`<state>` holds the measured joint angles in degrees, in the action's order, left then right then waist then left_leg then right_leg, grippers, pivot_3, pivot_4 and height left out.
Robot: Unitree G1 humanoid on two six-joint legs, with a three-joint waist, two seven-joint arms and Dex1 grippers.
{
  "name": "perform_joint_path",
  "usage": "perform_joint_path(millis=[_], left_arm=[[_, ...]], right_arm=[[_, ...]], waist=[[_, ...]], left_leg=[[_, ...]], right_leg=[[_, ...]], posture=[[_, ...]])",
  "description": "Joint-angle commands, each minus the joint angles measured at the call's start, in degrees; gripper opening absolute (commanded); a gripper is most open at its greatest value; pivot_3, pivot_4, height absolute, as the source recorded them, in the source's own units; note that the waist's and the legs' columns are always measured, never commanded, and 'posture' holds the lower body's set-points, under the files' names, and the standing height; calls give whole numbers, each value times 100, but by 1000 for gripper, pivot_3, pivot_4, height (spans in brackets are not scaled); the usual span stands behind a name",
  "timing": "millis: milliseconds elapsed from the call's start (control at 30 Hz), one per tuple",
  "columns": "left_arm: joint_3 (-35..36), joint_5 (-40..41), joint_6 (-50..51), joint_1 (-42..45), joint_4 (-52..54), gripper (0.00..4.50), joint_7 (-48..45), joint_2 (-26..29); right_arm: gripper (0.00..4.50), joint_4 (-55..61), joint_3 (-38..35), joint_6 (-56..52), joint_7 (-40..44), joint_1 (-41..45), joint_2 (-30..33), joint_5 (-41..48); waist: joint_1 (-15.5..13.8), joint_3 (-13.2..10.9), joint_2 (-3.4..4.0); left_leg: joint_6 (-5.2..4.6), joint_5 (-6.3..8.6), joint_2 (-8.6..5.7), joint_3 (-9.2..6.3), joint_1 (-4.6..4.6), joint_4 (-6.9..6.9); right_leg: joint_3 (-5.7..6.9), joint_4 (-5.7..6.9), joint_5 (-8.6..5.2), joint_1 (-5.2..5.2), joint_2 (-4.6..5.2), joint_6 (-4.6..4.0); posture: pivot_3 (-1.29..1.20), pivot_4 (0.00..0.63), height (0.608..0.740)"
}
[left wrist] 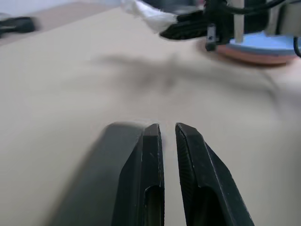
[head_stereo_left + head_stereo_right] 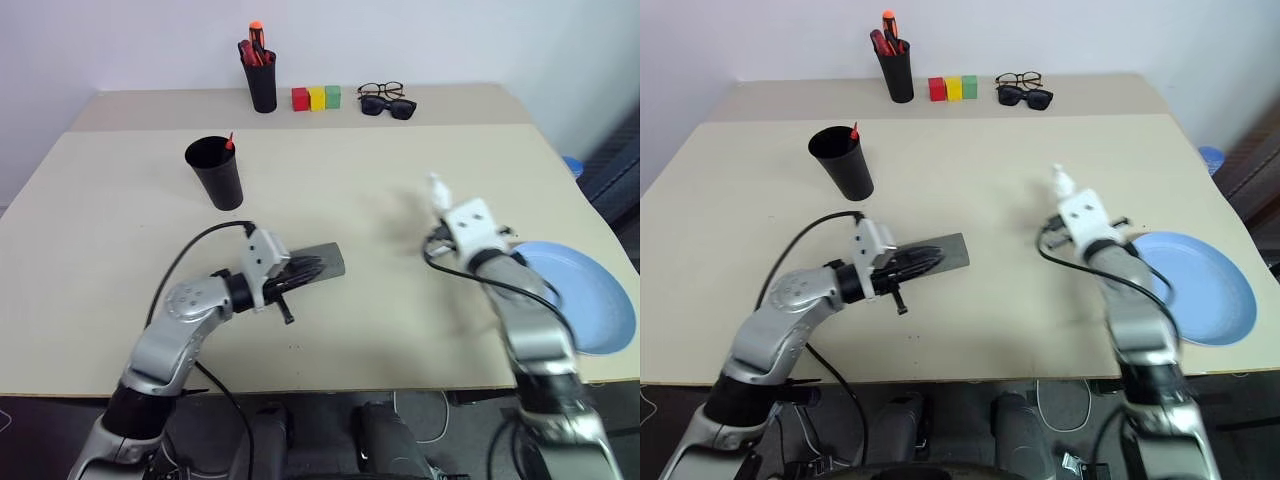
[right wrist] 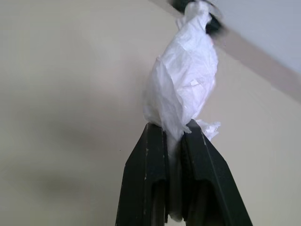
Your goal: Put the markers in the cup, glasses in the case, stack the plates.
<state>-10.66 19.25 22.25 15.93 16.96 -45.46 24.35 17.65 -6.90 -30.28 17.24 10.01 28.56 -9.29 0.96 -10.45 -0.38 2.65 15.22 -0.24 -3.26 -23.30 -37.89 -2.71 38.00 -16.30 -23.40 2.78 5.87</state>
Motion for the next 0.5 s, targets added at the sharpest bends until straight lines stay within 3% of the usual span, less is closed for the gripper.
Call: perform_joint_path(millis=[33, 100, 133, 200, 333, 500], left_arm=[[-244, 34, -283, 241, -186, 468, -379, -105], [-351, 3, -374, 377, -365, 468, -554, -148], [-393, -28, -424, 442, -462, 468, -609, -176], [-432, -74, -513, 535, -621, 468, -663, -224], [-329, -93, -602, 557, -696, 468, -642, -238], [314, -198, -769, 519, -836, 468, 45, -271]], right_arm=[[72, 1343, -876, -598, -140, -723, 35, -125], [72, 1745, -1185, -947, -137, -1246, -31, -130], [396, 1860, -1250, -1083, -112, -1472, -18, -177], [1149, 2030, -1354, -1345, -106, -1657, -71, -136], [3138, 1980, -1254, -1337, -270, -1513, 49, -290], [3138, 1600, -1029, -874, -91, -903, 143, -10]], waist=[[35, 2, 3], [31, 5, 8], [20, 8, 13], [11, 10, 15], [13, 12, 18], [9, 12, 18]], left_leg=[[0, 0, 6, 1, 4, 0], [0, 0, 9, 0, 13, 3], [0, 0, 11, 0, 16, 3], [0, 0, 10, 2, 19, 1], [0, 0, 8, 9, 23, -1], [0, 0, 8, 7, 22, -1]], right_leg=[[-4, 1, 0, 2, -10, -1], [-5, 8, -1, 5, -18, -3], [-6, 8, -1, 7, -21, -3], [-5, 6, -1, 16, -18, -3], [-13, 5, -1, 17, -15, -2], [-12, 3, -1, 18, -15, -2]], posture=[[0, 150, 740], [0, 150, 740], [0, 150, 740], [0, 150, 740], [0, 150, 740], [0, 150, 740]])
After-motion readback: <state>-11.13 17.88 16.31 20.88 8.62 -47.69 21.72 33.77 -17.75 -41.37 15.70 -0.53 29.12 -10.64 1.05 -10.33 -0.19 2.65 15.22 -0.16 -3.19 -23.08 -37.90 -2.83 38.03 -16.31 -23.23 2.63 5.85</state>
